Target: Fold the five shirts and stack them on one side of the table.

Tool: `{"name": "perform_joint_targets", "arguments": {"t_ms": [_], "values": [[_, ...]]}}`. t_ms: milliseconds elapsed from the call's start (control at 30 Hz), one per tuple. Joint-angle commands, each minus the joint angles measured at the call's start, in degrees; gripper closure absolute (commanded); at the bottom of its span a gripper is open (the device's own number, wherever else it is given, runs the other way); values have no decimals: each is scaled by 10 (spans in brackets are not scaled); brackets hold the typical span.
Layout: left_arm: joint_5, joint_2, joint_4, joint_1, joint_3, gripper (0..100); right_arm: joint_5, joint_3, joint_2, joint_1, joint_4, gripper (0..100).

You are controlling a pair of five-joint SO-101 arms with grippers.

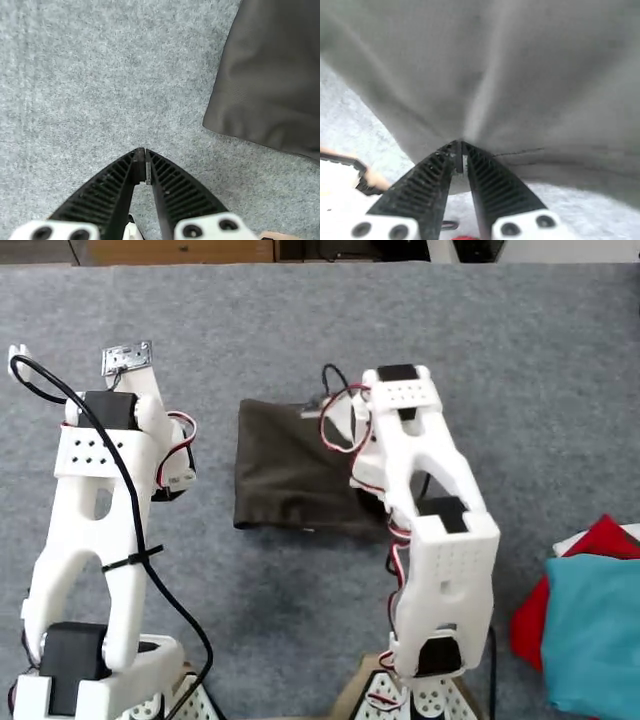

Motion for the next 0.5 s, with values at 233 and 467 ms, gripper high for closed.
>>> {"name": "perform_joint_targets", "arguments": {"t_ms": [233, 467], "values": [[4, -15, -70, 19, -4, 980, -15, -117, -71, 5, -80, 991], [105, -13, -164, 146, 28, 980, -55, -135, 10, -18, -173, 991]]}}
